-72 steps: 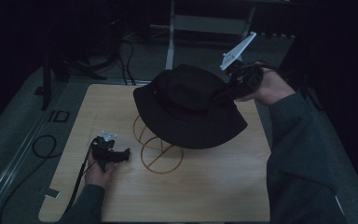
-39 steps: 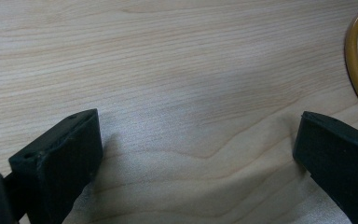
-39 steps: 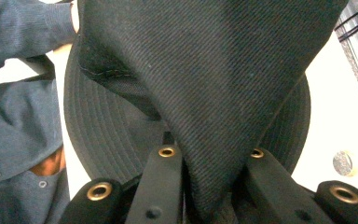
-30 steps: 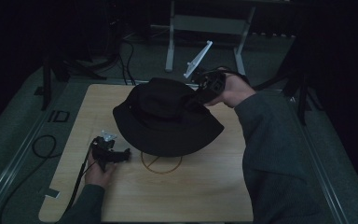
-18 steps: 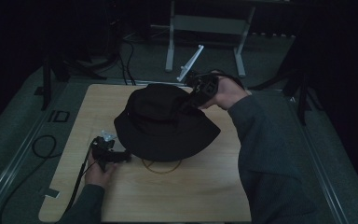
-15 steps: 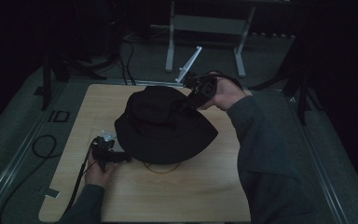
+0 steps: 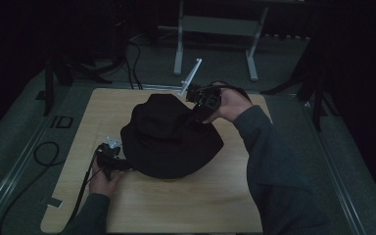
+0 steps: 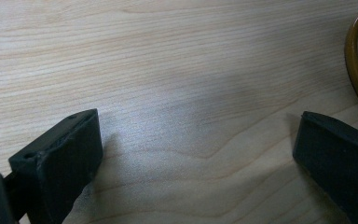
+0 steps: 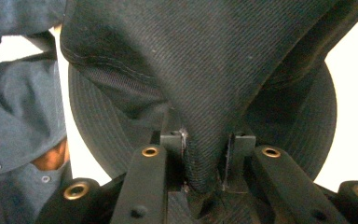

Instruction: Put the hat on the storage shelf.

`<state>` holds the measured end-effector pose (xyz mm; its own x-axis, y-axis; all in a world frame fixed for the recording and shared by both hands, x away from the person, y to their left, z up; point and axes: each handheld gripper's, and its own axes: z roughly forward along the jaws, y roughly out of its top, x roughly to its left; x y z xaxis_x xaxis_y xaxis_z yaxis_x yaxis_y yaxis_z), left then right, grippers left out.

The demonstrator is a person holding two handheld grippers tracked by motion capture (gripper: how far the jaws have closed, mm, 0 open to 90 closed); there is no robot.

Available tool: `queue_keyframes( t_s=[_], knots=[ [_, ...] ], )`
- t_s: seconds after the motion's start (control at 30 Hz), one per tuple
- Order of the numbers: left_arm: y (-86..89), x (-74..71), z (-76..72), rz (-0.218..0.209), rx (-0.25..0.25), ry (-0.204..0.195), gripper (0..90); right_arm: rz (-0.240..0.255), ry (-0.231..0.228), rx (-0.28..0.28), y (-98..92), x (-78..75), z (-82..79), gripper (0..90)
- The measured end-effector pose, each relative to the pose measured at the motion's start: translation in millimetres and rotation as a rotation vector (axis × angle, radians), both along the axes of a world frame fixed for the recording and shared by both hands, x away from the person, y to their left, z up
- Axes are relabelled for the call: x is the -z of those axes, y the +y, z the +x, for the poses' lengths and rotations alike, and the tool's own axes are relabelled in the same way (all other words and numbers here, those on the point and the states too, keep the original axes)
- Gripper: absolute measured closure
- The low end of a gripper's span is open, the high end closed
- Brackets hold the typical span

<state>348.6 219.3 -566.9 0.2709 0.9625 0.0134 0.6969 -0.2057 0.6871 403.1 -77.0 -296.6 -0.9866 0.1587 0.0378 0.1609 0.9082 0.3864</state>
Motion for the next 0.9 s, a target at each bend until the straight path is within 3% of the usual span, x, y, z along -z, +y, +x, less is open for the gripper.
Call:
queue_keyframes(
  t_s=[0.13, 0.4, 0.53, 0.9],
  knots=[
    [0.0, 0.0, 0.0, 0.0, 0.0, 0.0, 1.5, 0.004, -0.007, 0.006, 0.1, 0.0, 0.4, 65.7],
    [0.0, 0.0, 0.0, 0.0, 0.0, 0.0, 1.5, 0.025, -0.018, 0.087, -5.1, -7.0, 2.4, 42.8],
    [0.0, 0.0, 0.0, 0.001, 0.0, 0.0, 1.5, 0.038, -0.051, 0.12, -7.1, -10.1, 0.5, 33.2],
    [0.0, 0.0, 0.0, 0.001, 0.001, 0.0, 1.5, 0.086, -0.119, 0.164, -19.6, -20.1, -3.0, 24.0]
  ],
)
